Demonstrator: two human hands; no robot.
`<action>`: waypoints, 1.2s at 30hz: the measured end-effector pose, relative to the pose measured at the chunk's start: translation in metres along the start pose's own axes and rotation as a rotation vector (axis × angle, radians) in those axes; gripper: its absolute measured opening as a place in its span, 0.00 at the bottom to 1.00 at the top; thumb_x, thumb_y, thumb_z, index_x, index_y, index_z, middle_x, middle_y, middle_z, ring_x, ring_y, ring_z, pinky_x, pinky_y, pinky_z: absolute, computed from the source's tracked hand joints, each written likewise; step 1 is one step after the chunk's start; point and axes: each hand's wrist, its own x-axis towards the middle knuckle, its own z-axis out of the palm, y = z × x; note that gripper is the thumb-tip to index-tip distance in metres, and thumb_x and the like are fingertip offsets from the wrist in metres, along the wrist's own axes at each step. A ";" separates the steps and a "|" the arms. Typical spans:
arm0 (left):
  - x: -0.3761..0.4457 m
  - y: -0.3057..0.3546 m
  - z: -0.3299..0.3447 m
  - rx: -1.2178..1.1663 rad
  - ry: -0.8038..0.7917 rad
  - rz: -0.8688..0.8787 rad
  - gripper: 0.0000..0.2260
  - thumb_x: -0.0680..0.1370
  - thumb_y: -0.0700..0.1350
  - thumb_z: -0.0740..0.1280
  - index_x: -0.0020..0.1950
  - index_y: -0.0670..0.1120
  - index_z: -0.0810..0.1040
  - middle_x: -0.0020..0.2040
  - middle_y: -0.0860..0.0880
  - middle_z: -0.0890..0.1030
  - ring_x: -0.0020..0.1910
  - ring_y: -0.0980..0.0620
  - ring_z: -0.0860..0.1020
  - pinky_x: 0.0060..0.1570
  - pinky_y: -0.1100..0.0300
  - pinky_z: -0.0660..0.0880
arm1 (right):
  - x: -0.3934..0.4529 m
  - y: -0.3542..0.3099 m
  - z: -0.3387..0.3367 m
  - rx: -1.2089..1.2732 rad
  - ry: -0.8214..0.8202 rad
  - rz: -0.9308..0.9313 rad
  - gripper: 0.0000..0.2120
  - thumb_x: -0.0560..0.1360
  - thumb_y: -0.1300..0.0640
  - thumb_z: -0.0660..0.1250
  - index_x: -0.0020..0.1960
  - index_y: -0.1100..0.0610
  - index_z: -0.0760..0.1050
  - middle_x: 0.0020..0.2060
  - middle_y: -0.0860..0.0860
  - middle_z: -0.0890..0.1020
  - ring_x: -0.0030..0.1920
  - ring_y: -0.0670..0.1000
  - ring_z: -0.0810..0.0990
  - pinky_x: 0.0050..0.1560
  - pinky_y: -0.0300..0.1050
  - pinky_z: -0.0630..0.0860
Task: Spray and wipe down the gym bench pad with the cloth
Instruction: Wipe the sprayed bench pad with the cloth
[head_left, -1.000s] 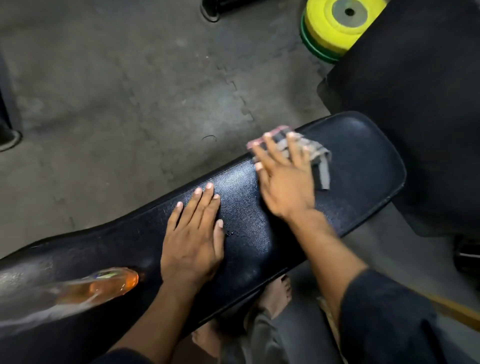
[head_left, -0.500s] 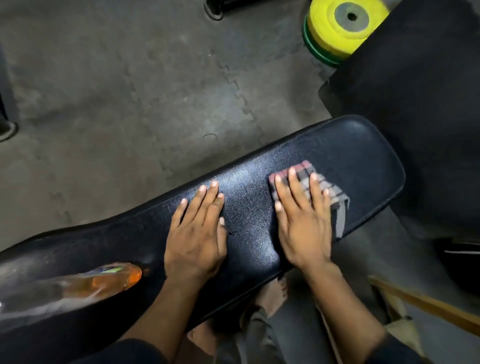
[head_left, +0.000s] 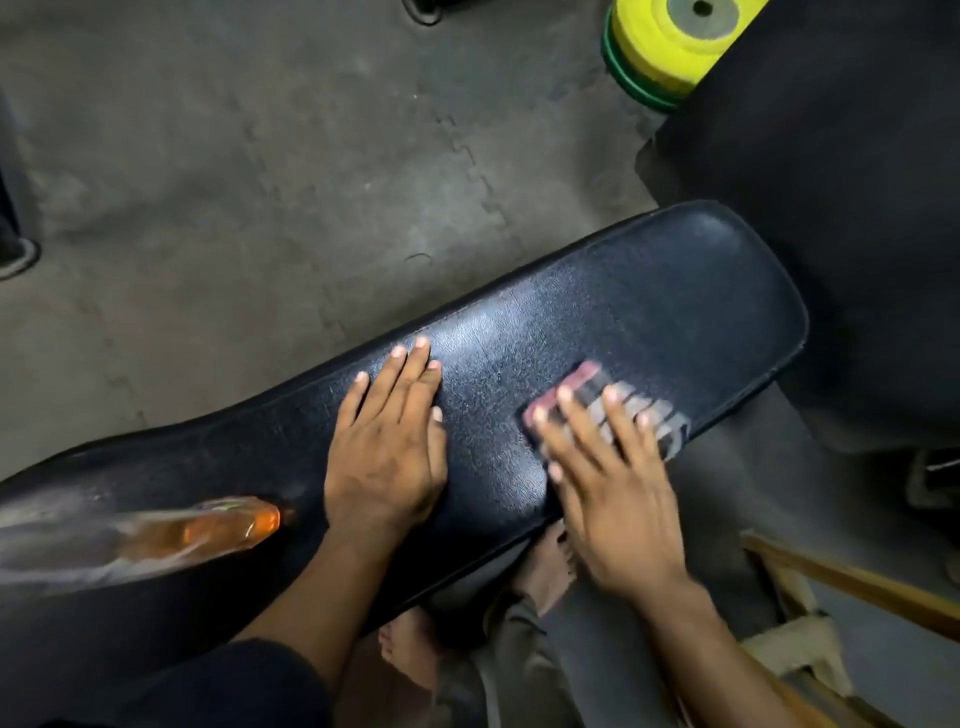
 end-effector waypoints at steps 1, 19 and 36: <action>0.000 -0.001 0.000 0.000 0.000 0.001 0.24 0.85 0.50 0.56 0.81 0.49 0.71 0.86 0.53 0.64 0.85 0.53 0.62 0.84 0.48 0.57 | 0.021 0.006 -0.005 0.017 0.030 0.074 0.27 0.87 0.47 0.57 0.86 0.40 0.61 0.87 0.45 0.63 0.88 0.62 0.56 0.84 0.69 0.57; -0.066 -0.005 -0.016 -0.292 -0.070 -0.114 0.21 0.84 0.47 0.60 0.77 0.48 0.73 0.86 0.53 0.63 0.87 0.55 0.56 0.86 0.47 0.53 | -0.003 -0.024 0.009 0.020 -0.013 -0.221 0.29 0.86 0.46 0.60 0.86 0.39 0.61 0.86 0.42 0.63 0.88 0.59 0.58 0.85 0.66 0.58; -0.176 -0.031 -0.027 -0.352 -0.048 -0.165 0.24 0.84 0.50 0.61 0.80 0.44 0.70 0.87 0.53 0.62 0.86 0.51 0.61 0.83 0.48 0.58 | -0.015 -0.098 0.013 -0.009 -0.109 -0.407 0.33 0.83 0.48 0.62 0.87 0.40 0.59 0.88 0.41 0.59 0.89 0.58 0.52 0.85 0.67 0.58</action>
